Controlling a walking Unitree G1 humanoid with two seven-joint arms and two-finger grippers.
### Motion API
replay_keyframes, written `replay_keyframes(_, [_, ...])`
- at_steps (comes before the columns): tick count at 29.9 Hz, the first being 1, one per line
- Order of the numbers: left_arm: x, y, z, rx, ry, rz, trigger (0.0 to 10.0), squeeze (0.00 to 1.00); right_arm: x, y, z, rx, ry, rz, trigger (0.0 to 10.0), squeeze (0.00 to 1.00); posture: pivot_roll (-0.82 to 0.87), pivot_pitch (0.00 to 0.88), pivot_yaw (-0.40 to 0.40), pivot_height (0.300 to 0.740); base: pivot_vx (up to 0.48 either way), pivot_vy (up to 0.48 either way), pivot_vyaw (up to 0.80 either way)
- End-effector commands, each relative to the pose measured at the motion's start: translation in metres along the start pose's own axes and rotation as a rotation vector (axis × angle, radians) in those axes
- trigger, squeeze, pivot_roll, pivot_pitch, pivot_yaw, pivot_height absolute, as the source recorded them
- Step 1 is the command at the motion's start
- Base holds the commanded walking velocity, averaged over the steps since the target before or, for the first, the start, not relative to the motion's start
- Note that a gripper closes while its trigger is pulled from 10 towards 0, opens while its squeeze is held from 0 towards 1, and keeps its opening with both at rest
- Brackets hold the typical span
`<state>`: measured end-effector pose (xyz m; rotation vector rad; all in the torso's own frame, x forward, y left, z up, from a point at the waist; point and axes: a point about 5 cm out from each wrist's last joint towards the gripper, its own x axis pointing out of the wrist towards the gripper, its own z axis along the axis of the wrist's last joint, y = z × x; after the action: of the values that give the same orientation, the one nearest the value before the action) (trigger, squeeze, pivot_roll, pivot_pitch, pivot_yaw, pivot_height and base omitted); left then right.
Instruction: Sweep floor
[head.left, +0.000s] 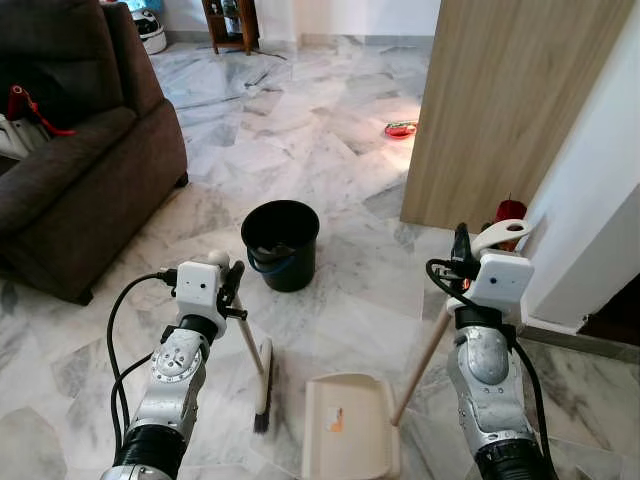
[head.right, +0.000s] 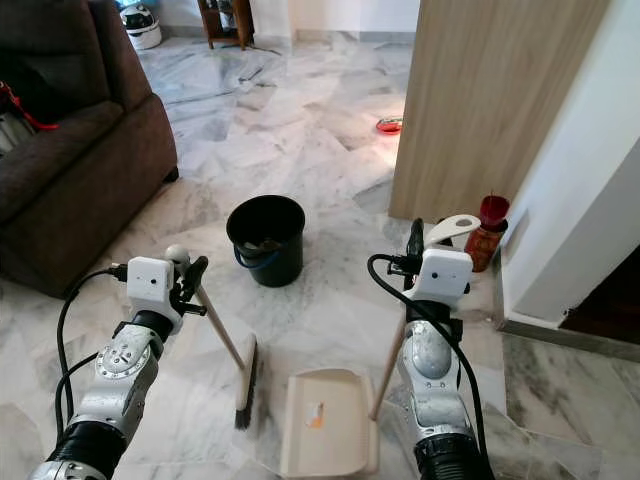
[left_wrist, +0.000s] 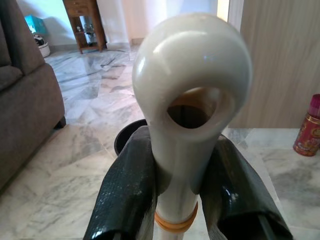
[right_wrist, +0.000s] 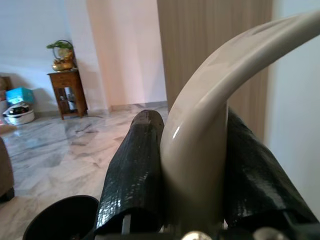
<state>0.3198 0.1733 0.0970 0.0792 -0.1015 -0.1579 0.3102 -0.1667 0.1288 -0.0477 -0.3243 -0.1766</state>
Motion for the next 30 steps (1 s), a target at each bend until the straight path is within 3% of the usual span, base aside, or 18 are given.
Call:
replay_keyframes(1, [0.001, 0.011, 0.008, 0.035, -0.039, 0.014, 10.0, 0.00, 0.005, 0.003, 0.011, 0.013, -0.055, 0.011, 10.0, 0.00, -0.07, 0.090, 0.092, 0.740, 0.000, 0.000, 0.00])
replay_keyframes(10, [0.003, 0.010, 0.008, 0.046, -0.037, 0.001, 10.0, 0.00, 0.004, 0.000, 0.004, 0.011, -0.009, -0.005, 10.0, 0.00, -0.07, 0.065, 0.102, 0.740, 0.000, 0.000, -0.05])
replay_keyframes(30, [0.006, 0.007, 0.009, 0.068, -0.040, -0.022, 10.0, 0.00, 0.007, 0.002, -0.001, 0.016, 0.014, 0.006, 10.0, 0.00, -0.06, 0.014, 0.098, 0.740, 0.000, 0.000, -0.80])
